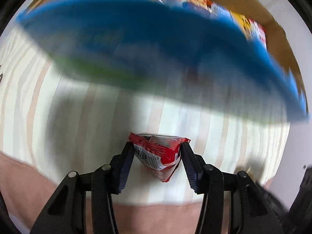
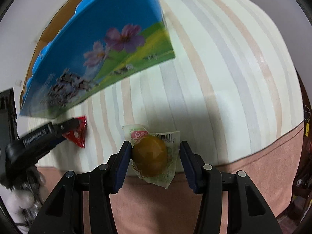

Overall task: Organize snacks
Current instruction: 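Grasp the red triangular packet with left tool while right tool grasps the egg packet, then lift the red packet with left tool while right tool lifts the wrapped egg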

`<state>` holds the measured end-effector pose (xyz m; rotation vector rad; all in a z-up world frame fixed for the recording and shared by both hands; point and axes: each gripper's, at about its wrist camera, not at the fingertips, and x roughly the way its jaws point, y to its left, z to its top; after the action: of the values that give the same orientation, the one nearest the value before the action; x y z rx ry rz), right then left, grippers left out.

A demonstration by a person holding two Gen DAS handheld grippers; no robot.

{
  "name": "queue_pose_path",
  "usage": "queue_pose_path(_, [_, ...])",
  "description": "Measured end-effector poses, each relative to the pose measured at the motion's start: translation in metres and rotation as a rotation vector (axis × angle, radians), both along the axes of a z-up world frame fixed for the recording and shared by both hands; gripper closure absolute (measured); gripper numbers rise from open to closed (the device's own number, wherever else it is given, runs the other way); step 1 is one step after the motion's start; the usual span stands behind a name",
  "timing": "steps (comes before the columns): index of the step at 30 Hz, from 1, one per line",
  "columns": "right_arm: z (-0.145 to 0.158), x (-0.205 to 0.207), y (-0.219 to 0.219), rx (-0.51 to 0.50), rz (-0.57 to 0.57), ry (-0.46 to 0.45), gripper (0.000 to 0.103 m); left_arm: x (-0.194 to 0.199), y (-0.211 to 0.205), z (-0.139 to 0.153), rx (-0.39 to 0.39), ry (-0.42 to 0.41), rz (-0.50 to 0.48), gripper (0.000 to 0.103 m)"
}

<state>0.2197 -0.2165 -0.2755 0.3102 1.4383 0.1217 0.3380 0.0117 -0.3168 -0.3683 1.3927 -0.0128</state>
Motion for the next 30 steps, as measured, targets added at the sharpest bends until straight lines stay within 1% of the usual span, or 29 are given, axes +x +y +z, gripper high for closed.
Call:
queue_pose_path(4, [-0.008,-0.029,-0.003,0.026,0.064,0.056,0.049,-0.043,0.001,-0.002,0.012,0.05,-0.058,0.056])
queue_pose_path(8, [-0.016,-0.049,0.0,0.021,0.113,0.089,0.049,-0.068,-0.003,-0.006,0.034,0.073,-0.105,0.056])
queue_pose_path(11, [-0.024,-0.054,0.003,0.003,0.124,0.09,0.049,-0.067,-0.009,-0.012,0.052,0.067,-0.117,0.053])
queue_pose_path(15, [-0.031,-0.054,0.008,-0.007,0.11,0.083,0.048,-0.067,-0.008,-0.023,0.057,0.074,-0.125,0.049])
queue_pose_path(16, [-0.032,-0.054,0.008,-0.013,0.109,0.086,0.047,-0.067,-0.016,-0.028,0.06,0.075,-0.131,0.048])
queue_pose_path(18, [-0.035,-0.044,0.022,-0.023,0.108,0.089,0.047,-0.065,-0.019,-0.034,0.071,0.077,-0.141,0.047])
queue_pose_path(19, [-0.037,-0.043,0.026,-0.027,0.107,0.091,0.047,-0.077,-0.013,-0.042,0.077,0.077,-0.144,0.047])
queue_pose_path(20, [-0.037,-0.044,0.03,-0.035,0.109,0.092,0.047,-0.077,-0.016,-0.044,0.086,0.077,-0.148,0.046])
queue_pose_path(21, [-0.037,-0.045,0.032,-0.04,0.109,0.093,0.047,-0.074,-0.024,-0.047,0.093,0.076,-0.152,0.046])
queue_pose_path(25, [-0.044,-0.043,0.042,-0.081,0.121,0.092,0.047,-0.074,-0.037,-0.054,0.12,0.072,-0.156,0.046])
queue_pose_path(26, [-0.048,-0.042,0.053,-0.092,0.125,0.09,0.048,-0.073,-0.041,-0.056,0.124,0.071,-0.157,0.047])
queue_pose_path(30, [-0.049,-0.044,0.074,-0.136,0.16,0.061,0.049,-0.075,-0.049,-0.051,0.129,0.058,-0.155,0.051])
